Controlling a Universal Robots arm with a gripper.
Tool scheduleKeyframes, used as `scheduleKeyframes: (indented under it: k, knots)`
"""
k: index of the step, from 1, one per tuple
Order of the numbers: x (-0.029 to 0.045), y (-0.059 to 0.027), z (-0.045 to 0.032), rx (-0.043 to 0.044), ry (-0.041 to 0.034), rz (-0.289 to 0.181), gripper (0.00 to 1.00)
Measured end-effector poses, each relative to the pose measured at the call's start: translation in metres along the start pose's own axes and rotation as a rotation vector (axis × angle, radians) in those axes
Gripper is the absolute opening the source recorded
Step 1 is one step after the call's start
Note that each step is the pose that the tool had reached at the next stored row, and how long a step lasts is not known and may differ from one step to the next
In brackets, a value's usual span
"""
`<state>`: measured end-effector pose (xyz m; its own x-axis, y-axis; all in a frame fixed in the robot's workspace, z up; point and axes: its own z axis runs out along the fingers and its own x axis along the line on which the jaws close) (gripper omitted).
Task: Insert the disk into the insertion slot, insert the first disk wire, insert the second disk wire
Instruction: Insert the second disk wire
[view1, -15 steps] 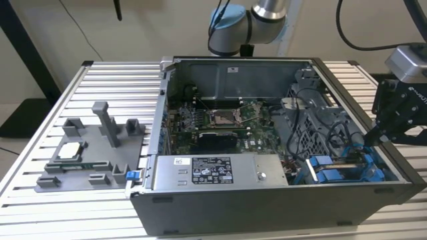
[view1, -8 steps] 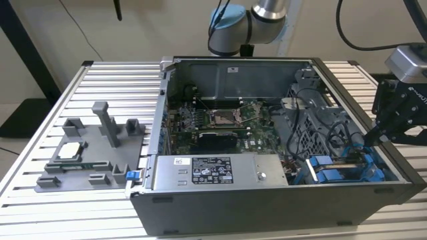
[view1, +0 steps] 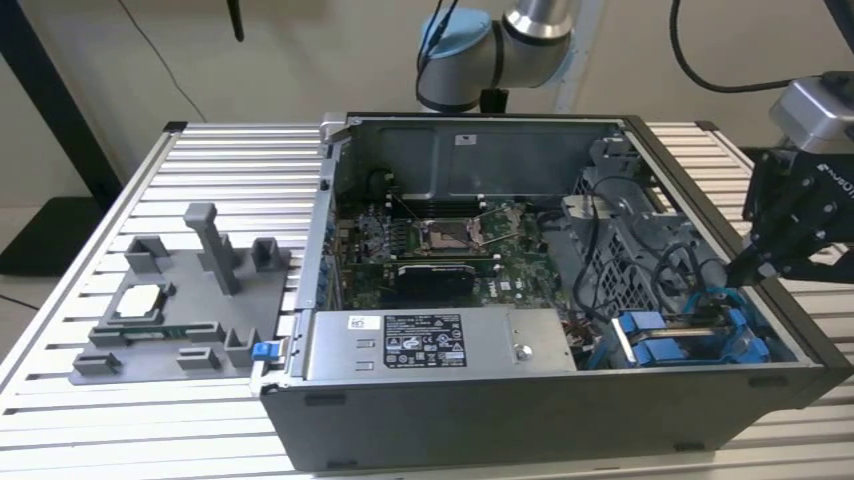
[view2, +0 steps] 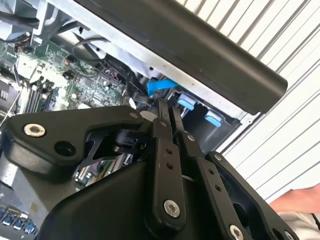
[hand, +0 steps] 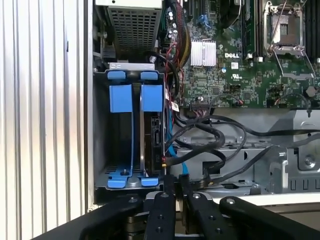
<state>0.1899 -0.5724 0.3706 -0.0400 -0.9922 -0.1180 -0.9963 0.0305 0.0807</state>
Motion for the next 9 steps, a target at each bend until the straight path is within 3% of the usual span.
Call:
scheduleKeyframes:
  k: [9]
  knots:
    - [-0.0020,0.0197,-0.0143,0.0009,-0.0024,0.008,0.00]
